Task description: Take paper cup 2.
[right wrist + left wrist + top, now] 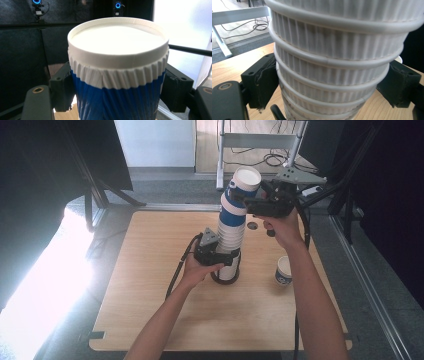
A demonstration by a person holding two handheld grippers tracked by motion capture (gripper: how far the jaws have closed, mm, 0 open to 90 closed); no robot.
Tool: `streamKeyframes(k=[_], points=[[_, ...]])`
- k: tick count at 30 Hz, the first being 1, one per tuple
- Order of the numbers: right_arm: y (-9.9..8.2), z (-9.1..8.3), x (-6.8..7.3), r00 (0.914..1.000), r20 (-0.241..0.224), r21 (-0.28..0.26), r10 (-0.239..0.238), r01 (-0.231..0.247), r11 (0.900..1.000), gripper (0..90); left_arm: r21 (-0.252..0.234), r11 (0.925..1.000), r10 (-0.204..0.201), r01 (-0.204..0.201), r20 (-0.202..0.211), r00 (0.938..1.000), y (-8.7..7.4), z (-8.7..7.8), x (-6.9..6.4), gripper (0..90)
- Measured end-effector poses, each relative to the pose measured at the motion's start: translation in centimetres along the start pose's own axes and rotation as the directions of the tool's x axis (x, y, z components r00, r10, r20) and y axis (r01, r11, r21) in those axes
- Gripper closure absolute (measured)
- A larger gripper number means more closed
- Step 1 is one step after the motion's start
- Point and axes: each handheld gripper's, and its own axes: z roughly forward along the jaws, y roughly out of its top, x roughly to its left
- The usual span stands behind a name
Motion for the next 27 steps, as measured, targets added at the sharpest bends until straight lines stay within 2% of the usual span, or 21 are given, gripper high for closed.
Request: streamKeyframes(k=[4, 10, 19, 27], points=[[0.5, -0.9, 0.0, 1.0000, 0.005, -0.032, -0.003, 0.003, 0.9995, 25.5, 0.001, 0.9999, -0.014, 0.014, 0.001, 0.9999, 0.0, -0.1, 0.3, 12.4], [0.6, -2.5, 0.1, 0.9999, 0.010, -0.049, -0.009, 0.010, 0.9988, 25.5, 0.000, 1.0000, -0.005, 0.005, -0.003, 1.0000, 0.0, 0.0, 0.1, 12.3], [-0.8, -5.1, 0.0, 0.9998, 0.016, -0.074, 0.008, -0.007, 0.9972, 25.5, 0.000, 1.0000, -0.008, 0.008, -0.007, 0.9999, 0.0, 0.0, 0.0, 12.3], [-2.5, -6.5, 0.7, 0.9994, 0.031, -0.047, -0.014, 0.016, 0.9988, 25.5, 0.000, 1.0000, -0.009, 0.009, -0.012, 0.9999, 0.0, -0.1, 0.0, 12.3]])
